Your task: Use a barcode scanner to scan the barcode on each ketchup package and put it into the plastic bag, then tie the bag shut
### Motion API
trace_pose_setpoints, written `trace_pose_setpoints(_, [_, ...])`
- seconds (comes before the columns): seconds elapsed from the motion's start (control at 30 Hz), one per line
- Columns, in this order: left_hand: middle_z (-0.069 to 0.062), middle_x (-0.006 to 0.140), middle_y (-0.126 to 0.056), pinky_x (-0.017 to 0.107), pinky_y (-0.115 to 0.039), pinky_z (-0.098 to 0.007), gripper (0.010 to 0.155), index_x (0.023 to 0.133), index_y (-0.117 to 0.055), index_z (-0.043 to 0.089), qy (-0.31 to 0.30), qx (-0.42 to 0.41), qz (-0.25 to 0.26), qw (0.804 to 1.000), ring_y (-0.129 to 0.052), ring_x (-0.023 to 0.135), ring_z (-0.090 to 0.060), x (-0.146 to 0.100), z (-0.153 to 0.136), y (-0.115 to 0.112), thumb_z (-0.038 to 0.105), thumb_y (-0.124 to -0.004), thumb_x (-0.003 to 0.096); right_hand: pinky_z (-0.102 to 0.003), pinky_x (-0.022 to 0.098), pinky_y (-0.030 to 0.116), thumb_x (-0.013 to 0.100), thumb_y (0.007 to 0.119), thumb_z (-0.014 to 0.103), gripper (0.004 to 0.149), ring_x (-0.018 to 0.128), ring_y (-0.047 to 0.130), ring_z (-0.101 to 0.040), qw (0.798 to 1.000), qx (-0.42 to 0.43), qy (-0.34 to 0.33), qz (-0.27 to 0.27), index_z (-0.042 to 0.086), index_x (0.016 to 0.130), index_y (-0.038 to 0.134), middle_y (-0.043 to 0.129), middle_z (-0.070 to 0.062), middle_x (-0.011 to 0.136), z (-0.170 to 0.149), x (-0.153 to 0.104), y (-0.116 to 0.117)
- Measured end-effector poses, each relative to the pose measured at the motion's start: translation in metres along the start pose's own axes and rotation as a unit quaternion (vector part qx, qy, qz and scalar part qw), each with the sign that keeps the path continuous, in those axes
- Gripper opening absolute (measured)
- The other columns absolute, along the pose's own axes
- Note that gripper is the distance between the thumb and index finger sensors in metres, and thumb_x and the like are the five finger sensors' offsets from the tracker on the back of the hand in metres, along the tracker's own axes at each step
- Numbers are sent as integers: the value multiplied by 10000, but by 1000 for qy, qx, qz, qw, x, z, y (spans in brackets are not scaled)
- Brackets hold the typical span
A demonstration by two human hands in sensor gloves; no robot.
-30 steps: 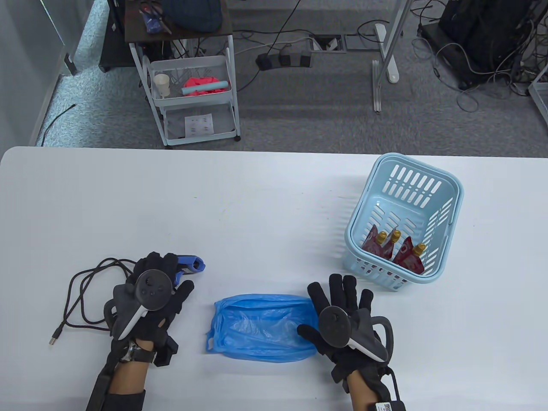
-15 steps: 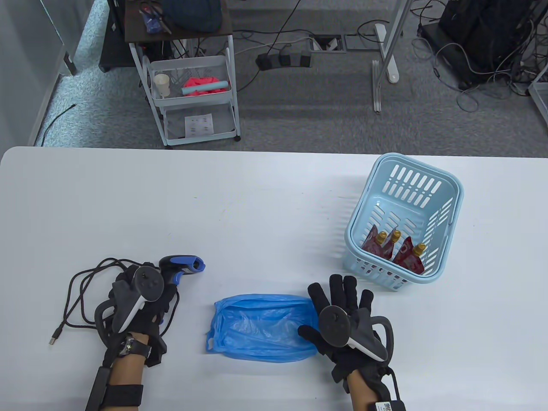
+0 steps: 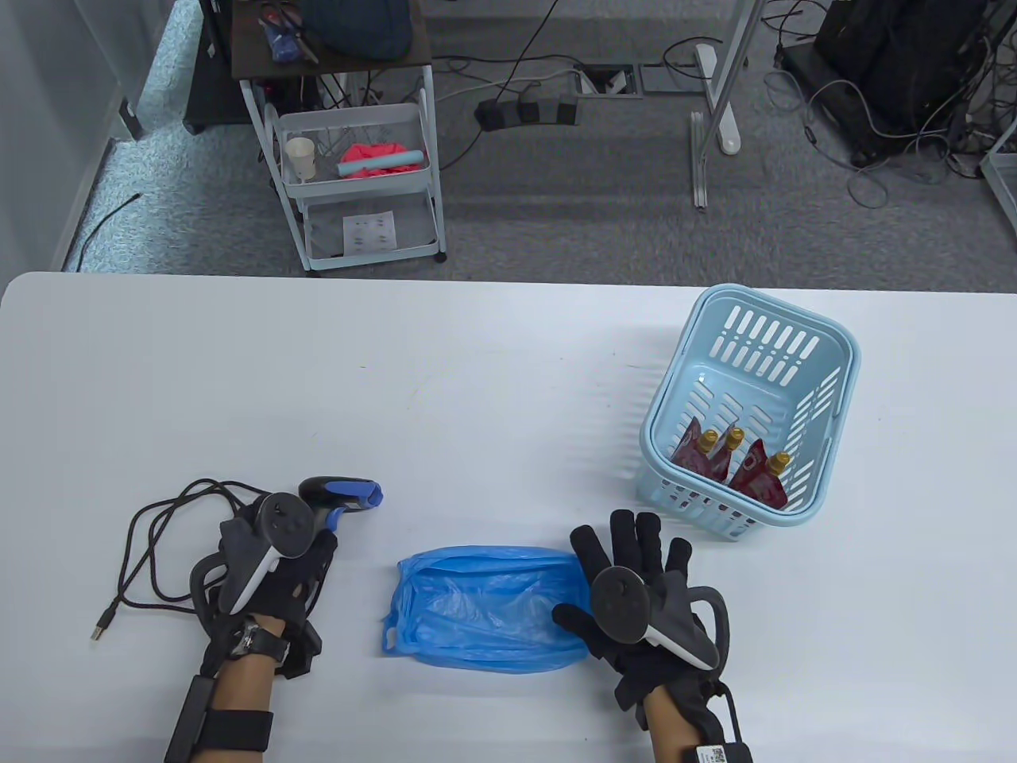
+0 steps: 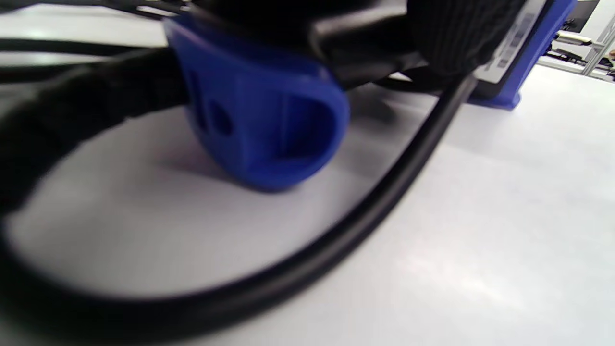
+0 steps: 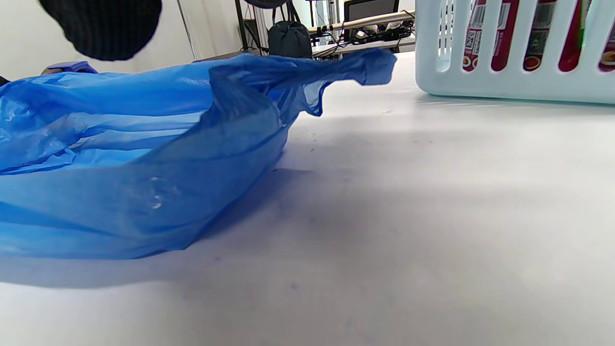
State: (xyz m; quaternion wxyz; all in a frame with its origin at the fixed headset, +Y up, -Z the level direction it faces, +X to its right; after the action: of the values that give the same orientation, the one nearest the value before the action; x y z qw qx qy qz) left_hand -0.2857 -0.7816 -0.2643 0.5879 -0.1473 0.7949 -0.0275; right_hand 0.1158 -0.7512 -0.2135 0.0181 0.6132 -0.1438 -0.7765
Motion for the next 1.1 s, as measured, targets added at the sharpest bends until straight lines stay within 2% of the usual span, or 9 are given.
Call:
trace_pose_setpoints(0.23, [-106, 1106, -557, 745, -604, -574, 777, 981, -665, 93, -10, -7, 16, 1000, -626, 1029, -453, -4, 4, 9, 599, -808, 409, -732, 703, 90, 491, 686, 629, 888, 1058, 36, -490, 1000, 0, 0, 1, 240, 1163, 255, 91, -228, 1182, 0, 0, 0])
trace_pose_setpoints(0.43, [-74, 1027, -626, 712, -657, -552, 752, 920, -679, 137, -33, -12, 24, 999, -735, 951, -413, -9, 14, 15, 617, -854, 369, -732, 702, 92, 490, 687, 627, 889, 1058, 36, -490, 1000, -1, -1, 1, 239, 1163, 256, 91, -229, 1182, 1, 0, 0])
trace_pose_setpoints(0.57, [-40, 898, -764, 636, -749, -514, 718, 911, -675, 179, -42, -16, 21, 999, -887, 796, -356, -10, 19, 15, 605, -865, 365, -732, 702, 94, 490, 689, 625, 887, 1058, 39, -491, 1000, -2, -1, 1, 238, 1162, 258, 92, -231, 1181, 1, 0, 0])
trace_pose_setpoints(0.7, [-14, 835, -796, 587, -783, -490, 708, 904, -673, 197, -47, -23, 9, 999, -930, 707, -319, -10, 20, 14, 597, -876, 357, -732, 702, 95, 490, 692, 623, 887, 1058, 40, -491, 1000, -4, 0, 2, 238, 1162, 260, 93, -229, 1181, 1, 0, 0])
trace_pose_setpoints(0.8, [-2, 831, -786, 591, -773, -489, 712, 931, -660, 231, -57, -26, -3, 998, -918, 701, -305, -9, 23, 12, 591, -878, 357, -732, 702, 95, 490, 692, 623, 887, 1058, 38, -490, 1000, -4, 1, 3, 238, 1162, 259, 92, -229, 1181, 1, 0, 0])
trace_pose_setpoints(0.87, [18, 818, -779, 604, -761, -494, 782, 1030, -613, 258, -69, -45, -32, 996, -905, 704, -293, -8, 26, 7, 581, -876, 368, -733, 702, 95, 489, 694, 621, 888, 1058, 38, -489, 1000, -4, 1, 3, 239, 1162, 259, 92, -229, 1181, 1, 0, 1])
trace_pose_setpoints(1.1, [9, 786, -789, 603, -750, -510, 726, 1041, -674, 249, -78, -92, -54, 991, -896, 697, -303, -5, 24, 2, 626, -758, 427, -733, 702, 94, 490, 697, 620, 888, 1058, 38, -489, 1000, -5, 0, 3, 238, 1162, 259, 92, -229, 1181, 1, 0, 0])
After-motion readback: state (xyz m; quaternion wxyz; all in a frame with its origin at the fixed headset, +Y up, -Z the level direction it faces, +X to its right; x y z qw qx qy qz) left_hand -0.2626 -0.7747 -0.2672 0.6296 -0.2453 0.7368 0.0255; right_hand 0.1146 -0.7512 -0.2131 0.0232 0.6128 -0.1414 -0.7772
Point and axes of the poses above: the tracker on the back of each hand, its own z axis roughly to the thumb side, its own x axis roughly from the wrist to the fingertips, y = z × x, the point moved 4 cm from there along x, roughly from the wrist to the fingertips
